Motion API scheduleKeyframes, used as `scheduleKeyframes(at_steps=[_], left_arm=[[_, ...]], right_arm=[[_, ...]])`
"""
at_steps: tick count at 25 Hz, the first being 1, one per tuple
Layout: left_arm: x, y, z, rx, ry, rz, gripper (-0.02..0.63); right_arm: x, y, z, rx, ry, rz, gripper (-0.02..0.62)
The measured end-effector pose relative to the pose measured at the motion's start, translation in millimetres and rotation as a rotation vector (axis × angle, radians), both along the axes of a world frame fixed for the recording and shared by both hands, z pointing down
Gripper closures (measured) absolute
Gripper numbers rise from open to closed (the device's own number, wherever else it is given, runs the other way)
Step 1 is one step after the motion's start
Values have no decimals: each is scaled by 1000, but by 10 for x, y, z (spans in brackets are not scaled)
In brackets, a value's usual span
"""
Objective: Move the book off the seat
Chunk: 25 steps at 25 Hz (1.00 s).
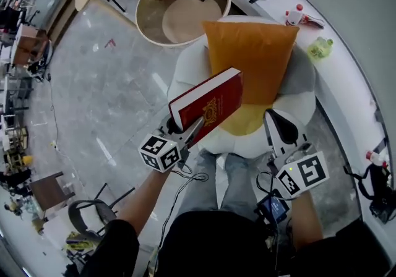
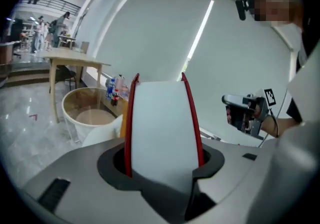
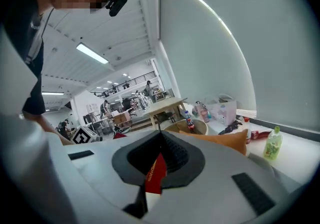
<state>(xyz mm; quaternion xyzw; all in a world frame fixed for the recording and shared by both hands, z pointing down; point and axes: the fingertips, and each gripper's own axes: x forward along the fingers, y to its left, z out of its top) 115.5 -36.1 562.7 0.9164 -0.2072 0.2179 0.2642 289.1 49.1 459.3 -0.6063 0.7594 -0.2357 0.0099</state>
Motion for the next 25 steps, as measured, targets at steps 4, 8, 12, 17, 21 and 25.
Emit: scheduleKeyframes(at_steps=[4, 8, 12, 17, 21, 25], left_arm=[[-549, -57, -633, 52, 65, -179, 359], [-1173, -44, -1165, 107, 116, -340, 359], [-1787, 27, -1634, 164, 157, -485, 359], [-2520, 85, -1953, 207, 197, -613, 359], [-2969, 87, -2079, 234, 223, -651, 359], [-3377, -35, -2195, 244, 267, -668, 359]], right_arm=[[-345, -185, -355, 35, 23, -83, 581], [-759, -405, -698, 78, 36, -179, 581], [-1165, -585, -1043, 111, 43, -250, 581], [-1724, -789, -1271, 128, 85, -298, 581], [-2125, -911, -1448, 139, 105, -328, 581], [-2521, -1054, -1654, 150, 174, -351, 581]])
